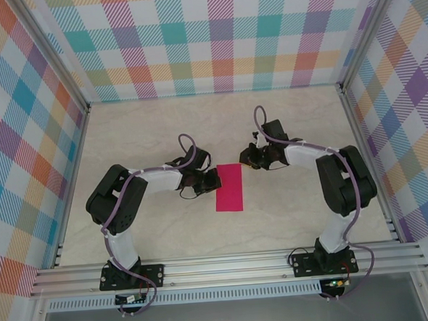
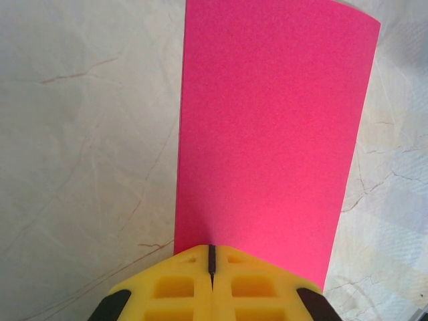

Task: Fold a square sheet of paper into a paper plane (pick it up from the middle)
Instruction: First fold in half a square sheet of paper at the center of the table.

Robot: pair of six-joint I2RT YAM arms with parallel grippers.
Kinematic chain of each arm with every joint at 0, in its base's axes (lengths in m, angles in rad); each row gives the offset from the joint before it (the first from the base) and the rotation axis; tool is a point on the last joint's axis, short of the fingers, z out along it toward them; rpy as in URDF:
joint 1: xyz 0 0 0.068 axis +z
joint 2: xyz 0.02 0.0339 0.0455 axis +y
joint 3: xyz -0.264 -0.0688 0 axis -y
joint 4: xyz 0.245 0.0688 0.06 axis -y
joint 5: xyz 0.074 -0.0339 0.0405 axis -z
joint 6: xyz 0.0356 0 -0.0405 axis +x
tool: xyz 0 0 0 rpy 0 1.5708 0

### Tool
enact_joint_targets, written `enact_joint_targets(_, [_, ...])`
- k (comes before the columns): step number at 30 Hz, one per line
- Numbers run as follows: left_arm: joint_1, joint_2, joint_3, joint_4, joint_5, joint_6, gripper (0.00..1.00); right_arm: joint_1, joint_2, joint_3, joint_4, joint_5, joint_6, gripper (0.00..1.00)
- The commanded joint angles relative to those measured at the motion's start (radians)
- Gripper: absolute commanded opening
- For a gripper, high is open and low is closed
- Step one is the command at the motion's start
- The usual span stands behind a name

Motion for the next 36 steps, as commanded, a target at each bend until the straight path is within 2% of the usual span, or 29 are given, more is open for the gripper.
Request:
enact_joint_targets(1, [-0.008, 0.05, -0.042, -0.137, -0.052, 0.01, 0.0, 0.006, 0.068, 0.049, -0.002, -0.052, -0.017, 0.14])
enact_joint_targets(8, [-0.007, 0.047, -0.047, -0.149, -0.06, 0.022, 0.0, 0.0, 0.146, 0.095, 0.023, -0.095, -0.009, 0.14])
enact_joint_targets(23, [-0.008, 0.035, -0.056, -0.143, -0.053, 0.024, 0.0, -0.007, 0.247, 0.148, -0.084, -0.044, -0.07, 0.15])
enact_joint_targets(28, [-0.008, 0.022, -0.052, -0.137, -0.044, 0.023, 0.0, -0.011, 0.192, 0.154, -0.07, -0.11, -0.052, 0.15])
enact_joint_targets(36, [-0.008, -0.039, -0.009, -0.146, -0.016, 0.02, 0.0, -0.003, 0.049, 0.087, -0.122, -0.108, -0.048, 0.21])
